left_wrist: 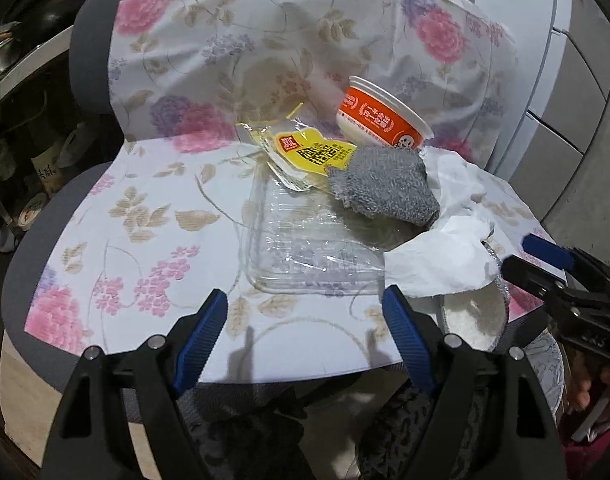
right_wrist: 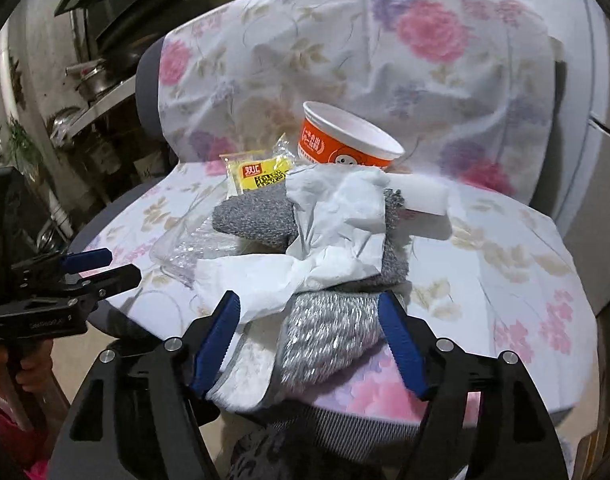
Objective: Collect trash
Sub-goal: 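Grasp the white tissue with the right gripper while the left gripper grasps the grey-edged pad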
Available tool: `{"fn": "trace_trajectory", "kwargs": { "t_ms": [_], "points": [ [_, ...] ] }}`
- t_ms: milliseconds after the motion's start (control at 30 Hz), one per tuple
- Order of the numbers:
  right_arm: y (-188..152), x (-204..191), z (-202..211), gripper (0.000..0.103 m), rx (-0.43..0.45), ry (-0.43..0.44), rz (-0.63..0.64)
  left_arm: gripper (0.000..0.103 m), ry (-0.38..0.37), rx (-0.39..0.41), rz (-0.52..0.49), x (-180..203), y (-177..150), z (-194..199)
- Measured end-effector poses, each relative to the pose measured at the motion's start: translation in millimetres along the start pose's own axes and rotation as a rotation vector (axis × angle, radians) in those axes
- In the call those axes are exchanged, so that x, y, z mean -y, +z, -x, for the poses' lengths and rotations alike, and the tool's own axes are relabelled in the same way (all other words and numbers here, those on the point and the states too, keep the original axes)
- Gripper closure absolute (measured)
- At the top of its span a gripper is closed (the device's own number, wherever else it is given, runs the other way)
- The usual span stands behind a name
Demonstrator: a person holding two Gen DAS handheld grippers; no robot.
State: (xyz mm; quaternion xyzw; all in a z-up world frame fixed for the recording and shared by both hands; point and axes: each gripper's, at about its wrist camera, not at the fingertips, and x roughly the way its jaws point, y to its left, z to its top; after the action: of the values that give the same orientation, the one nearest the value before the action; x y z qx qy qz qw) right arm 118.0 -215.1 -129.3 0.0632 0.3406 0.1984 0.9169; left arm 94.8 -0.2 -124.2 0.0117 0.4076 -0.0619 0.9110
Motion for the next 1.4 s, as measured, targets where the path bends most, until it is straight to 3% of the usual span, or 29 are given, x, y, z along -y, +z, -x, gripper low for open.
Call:
{"fn": "trace_trajectory", "kwargs": {
  "t_ms": [267,333,433,533,667,800,833,900,967,1067,1267,1400],
  "points": [
    [20,15,-34,0.031,-0.018,0.005,0.013,0.026,0.011,-0.008,0.006,1,8,-14],
    [21,14,-41,0.032,-0.042,0.056,0.014,0.026,0.018,-0.005,0.014,-3,8,-14],
    [19,1,-40,0.042,-0.055,0.095,0.067,0.026,0.030,-0.002,0.027,-9,9,-12],
    [15,-20,-35,0.041,-0.082,0.141,0.158,0.026,0.031,0.005,0.041,-13,9,-7],
    [14,-35,-39,0.038,-0.098,0.063,0.224,0.026,0.031,0.020,0.045,-15,8,0],
    [19,-31,-55,0.038,-0.148,0.010,0.183,0.026,0.028,0.021,0.049,-16,5,3],
    [20,-31,-59,0.043,-0.158,-0.007,0.183,0.026,0.026,0.021,0.050,-17,5,4],
    [23,-32,-64,0.062,-0.170,-0.042,0.179,0.026,0.024,0.021,0.053,-17,4,5],
    [25,-31,-64,0.087,-0.166,-0.050,0.173,0.026,0.024,0.021,0.054,-18,3,5],
    [29,-32,-56,0.100,-0.131,-0.060,0.177,0.026,0.023,0.022,0.062,-20,1,7],
    [52,-29,12,0.100,0.100,-0.047,0.146,0.026,0.027,0.034,0.053,-17,4,11],
    [60,-14,78,0.100,0.289,-0.152,0.101,0.024,0.011,0.041,0.031,-7,10,11]
  ]
}}
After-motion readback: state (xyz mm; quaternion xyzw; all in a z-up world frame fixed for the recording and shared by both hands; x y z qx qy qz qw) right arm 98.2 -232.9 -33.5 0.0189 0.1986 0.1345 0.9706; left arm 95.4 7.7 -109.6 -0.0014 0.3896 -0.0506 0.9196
